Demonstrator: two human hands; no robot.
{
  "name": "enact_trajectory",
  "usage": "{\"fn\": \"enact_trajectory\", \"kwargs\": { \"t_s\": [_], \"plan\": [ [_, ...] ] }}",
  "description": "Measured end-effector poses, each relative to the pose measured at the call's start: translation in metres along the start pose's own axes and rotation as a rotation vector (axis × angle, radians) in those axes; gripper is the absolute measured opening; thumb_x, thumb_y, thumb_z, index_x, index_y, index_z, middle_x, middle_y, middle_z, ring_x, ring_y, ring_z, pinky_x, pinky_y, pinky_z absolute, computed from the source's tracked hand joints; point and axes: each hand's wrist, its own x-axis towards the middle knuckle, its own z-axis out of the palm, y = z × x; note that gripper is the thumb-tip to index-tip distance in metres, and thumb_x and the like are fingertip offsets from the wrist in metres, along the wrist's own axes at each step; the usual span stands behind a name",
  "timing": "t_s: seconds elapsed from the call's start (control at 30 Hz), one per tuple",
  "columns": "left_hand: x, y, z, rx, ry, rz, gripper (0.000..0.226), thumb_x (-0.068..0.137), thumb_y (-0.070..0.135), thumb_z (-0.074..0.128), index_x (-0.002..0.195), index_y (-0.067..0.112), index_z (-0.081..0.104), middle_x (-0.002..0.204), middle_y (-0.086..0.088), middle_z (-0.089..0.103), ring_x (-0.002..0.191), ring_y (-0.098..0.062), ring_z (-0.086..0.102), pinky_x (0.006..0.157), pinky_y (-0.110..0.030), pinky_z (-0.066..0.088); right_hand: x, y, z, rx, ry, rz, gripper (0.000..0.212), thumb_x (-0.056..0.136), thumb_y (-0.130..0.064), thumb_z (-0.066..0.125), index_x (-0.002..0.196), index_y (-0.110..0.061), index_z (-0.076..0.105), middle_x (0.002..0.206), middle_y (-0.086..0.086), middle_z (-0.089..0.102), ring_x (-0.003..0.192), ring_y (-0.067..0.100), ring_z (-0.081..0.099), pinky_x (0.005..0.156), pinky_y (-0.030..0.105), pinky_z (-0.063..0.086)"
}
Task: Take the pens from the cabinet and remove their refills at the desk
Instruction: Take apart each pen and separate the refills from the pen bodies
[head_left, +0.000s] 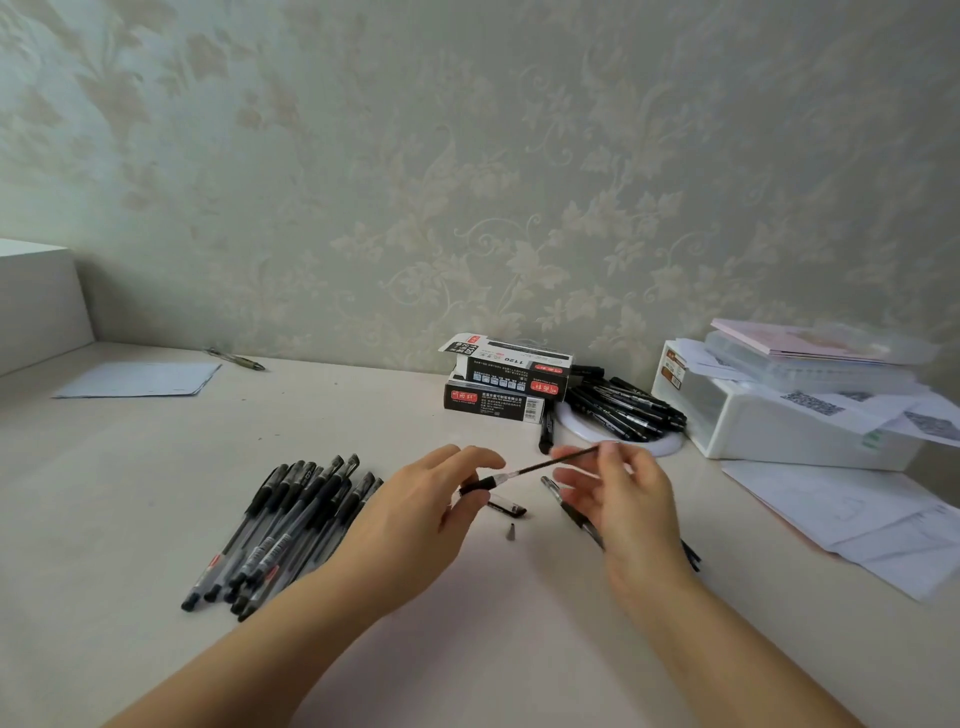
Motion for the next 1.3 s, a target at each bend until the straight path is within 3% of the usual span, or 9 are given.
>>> {"fn": "enact_trajectory", "kwargs": {
  "t_s": [0.13, 0.27, 0.33, 0.43, 0.7, 0.87, 1.0, 1.17, 1.3],
  "plan": [
    [0.000, -0.003, -0.002, 0.043, 0.028, -0.074, 0.018, 0.096, 0.025, 0.053, 0.109, 0.036, 0.059, 0.091, 0.019, 0.056, 0.073, 0.007, 0.051, 0.061, -0.019, 0.040, 0.013, -0.003, -0.015, -0.220, 0.170, -0.165, 0.014, 0.103, -0.023, 0.042, 0.092, -0.019, 0.050, 0.060, -0.007, 0.063, 0.049, 0.004, 0.054, 0.054, 0.024, 0.045],
    [0.003, -0.010, -0.008, 0.089, 0.096, -0.217, 0.016, 0.093, 0.023, 0.056, 0.105, 0.033, 0.062, 0.090, 0.018, 0.060, 0.067, 0.004, 0.052, 0.063, -0.018, 0.038, 0.016, -0.004, -0.025, -0.783, 0.054, -0.377, 0.009, 0.093, -0.020, 0.061, 0.085, -0.021, 0.063, 0.076, -0.009, 0.063, 0.062, -0.002, 0.057, 0.055, 0.009, 0.039],
    [0.003, -0.017, -0.015, 0.142, 0.129, -0.328, 0.017, 0.090, 0.021, 0.058, 0.104, 0.029, 0.065, 0.095, 0.013, 0.066, 0.076, -0.002, 0.056, 0.065, -0.022, 0.039, 0.014, -0.003, -0.029, -1.034, 0.006, -0.471, 0.010, 0.094, -0.014, 0.060, 0.091, -0.015, 0.069, 0.092, -0.002, 0.062, 0.070, 0.005, 0.058, 0.064, 0.016, 0.043],
    [0.002, -0.027, -0.028, 0.228, 0.124, -0.455, 0.010, 0.087, 0.021, 0.059, 0.094, 0.022, 0.067, 0.089, 0.004, 0.068, 0.082, -0.020, 0.059, 0.063, -0.028, 0.043, 0.012, -0.003, -0.033, -1.328, -0.009, -0.476, 0.021, 0.096, -0.006, 0.051, 0.094, -0.006, 0.072, 0.104, 0.005, 0.053, 0.083, 0.024, 0.058, 0.072, 0.035, 0.048],
    [-0.003, -0.016, -0.025, 0.248, -0.029, -0.450, 0.020, 0.078, 0.040, 0.066, 0.071, 0.023, 0.060, 0.066, 0.006, 0.059, 0.066, -0.012, 0.054, 0.059, -0.027, 0.045, 0.011, -0.003, -0.033, -1.640, -0.031, -0.391, 0.021, 0.095, -0.005, 0.044, 0.088, -0.009, 0.064, 0.105, 0.005, 0.050, 0.093, 0.024, 0.054, 0.068, 0.029, 0.038],
    [-0.006, -0.012, -0.023, 0.272, -0.144, -0.436, 0.016, 0.079, 0.040, 0.066, 0.076, 0.024, 0.062, 0.074, 0.008, 0.061, 0.073, -0.009, 0.058, 0.065, -0.028, 0.052, 0.011, -0.005, -0.031, -1.668, -0.057, -0.404, 0.019, 0.096, -0.012, 0.046, 0.093, -0.013, 0.065, 0.107, 0.003, 0.051, 0.099, 0.024, 0.056, 0.070, 0.030, 0.040],
    [-0.006, -0.010, -0.020, 0.316, -0.174, -0.456, 0.010, 0.086, 0.030, 0.055, 0.080, 0.022, 0.055, 0.091, 0.003, 0.062, 0.084, -0.019, 0.060, 0.069, -0.031, 0.051, 0.007, -0.001, -0.026, -1.383, -0.076, -0.570, 0.020, 0.096, -0.022, 0.056, 0.107, -0.017, 0.071, 0.106, -0.001, 0.059, 0.092, 0.021, 0.060, 0.079, 0.036, 0.050],
    [-0.005, -0.008, -0.016, 0.421, -0.184, -0.444, 0.018, 0.087, 0.026, 0.049, 0.073, 0.017, 0.044, 0.085, -0.001, 0.057, 0.077, -0.023, 0.056, 0.057, -0.027, 0.036, -0.013, 0.007, -0.003, -0.982, -0.241, -0.706, 0.010, 0.089, -0.013, 0.068, 0.094, -0.018, 0.076, 0.085, -0.011, 0.063, 0.066, 0.001, 0.058, 0.064, 0.005, 0.041],
    [-0.001, -0.003, -0.017, 0.335, -0.054, -0.370, 0.022, 0.085, 0.029, 0.052, 0.067, 0.019, 0.043, 0.065, 0.002, 0.050, 0.065, -0.019, 0.049, 0.051, -0.030, 0.032, -0.026, 0.017, 0.013, -0.779, -0.328, -0.463, 0.006, 0.088, -0.016, 0.071, 0.088, -0.019, 0.076, 0.078, -0.007, 0.071, 0.067, 0.007, 0.066, 0.067, 0.017, 0.053]
  ]
}}
